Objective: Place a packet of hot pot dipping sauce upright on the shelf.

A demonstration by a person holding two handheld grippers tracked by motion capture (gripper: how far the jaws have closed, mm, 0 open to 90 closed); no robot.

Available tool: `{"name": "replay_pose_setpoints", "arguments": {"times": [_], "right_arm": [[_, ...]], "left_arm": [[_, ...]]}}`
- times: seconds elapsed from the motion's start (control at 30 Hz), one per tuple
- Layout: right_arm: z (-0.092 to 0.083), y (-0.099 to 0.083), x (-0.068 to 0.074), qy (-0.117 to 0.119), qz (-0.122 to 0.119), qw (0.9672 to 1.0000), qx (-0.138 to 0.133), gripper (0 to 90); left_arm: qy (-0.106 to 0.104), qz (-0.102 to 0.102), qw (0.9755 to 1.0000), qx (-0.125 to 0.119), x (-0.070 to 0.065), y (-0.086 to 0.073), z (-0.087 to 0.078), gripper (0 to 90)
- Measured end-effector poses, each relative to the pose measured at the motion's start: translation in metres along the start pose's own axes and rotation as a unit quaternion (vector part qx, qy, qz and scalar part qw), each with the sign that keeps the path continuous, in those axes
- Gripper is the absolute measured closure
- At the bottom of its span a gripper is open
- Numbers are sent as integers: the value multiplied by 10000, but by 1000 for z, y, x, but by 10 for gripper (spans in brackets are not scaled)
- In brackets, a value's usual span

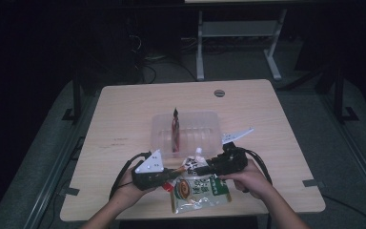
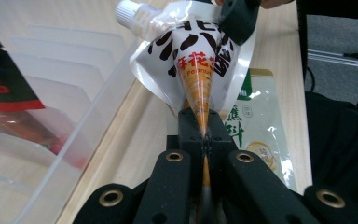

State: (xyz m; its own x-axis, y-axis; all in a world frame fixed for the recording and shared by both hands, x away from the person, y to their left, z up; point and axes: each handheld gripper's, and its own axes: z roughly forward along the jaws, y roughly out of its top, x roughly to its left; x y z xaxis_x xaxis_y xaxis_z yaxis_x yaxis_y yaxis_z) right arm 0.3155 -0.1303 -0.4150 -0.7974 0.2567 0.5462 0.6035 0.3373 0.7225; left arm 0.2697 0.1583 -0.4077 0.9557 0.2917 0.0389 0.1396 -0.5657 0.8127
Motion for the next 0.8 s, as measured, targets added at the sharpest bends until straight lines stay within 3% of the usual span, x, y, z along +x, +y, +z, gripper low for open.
{"name": "replay_pose_setpoints", "arguments": {"times": [0.27,0.43,0.6,0.8], "right_arm": [[-2,0,2,-40,1,10000,32,752],[-2,1,6,-130,-246,9996,48,832],[-6,4,13,-217,-463,9987,10,882],[-13,7,18,-276,-758,9967,30,895]], "left_arm": [[-206,107,9995,215,-1,-4,9,882],[-245,203,9987,398,-3,-4,15,864],[-296,68,9990,319,-1,-4,17,800],[-323,-245,9990,176,8,-8,11,590]]}}
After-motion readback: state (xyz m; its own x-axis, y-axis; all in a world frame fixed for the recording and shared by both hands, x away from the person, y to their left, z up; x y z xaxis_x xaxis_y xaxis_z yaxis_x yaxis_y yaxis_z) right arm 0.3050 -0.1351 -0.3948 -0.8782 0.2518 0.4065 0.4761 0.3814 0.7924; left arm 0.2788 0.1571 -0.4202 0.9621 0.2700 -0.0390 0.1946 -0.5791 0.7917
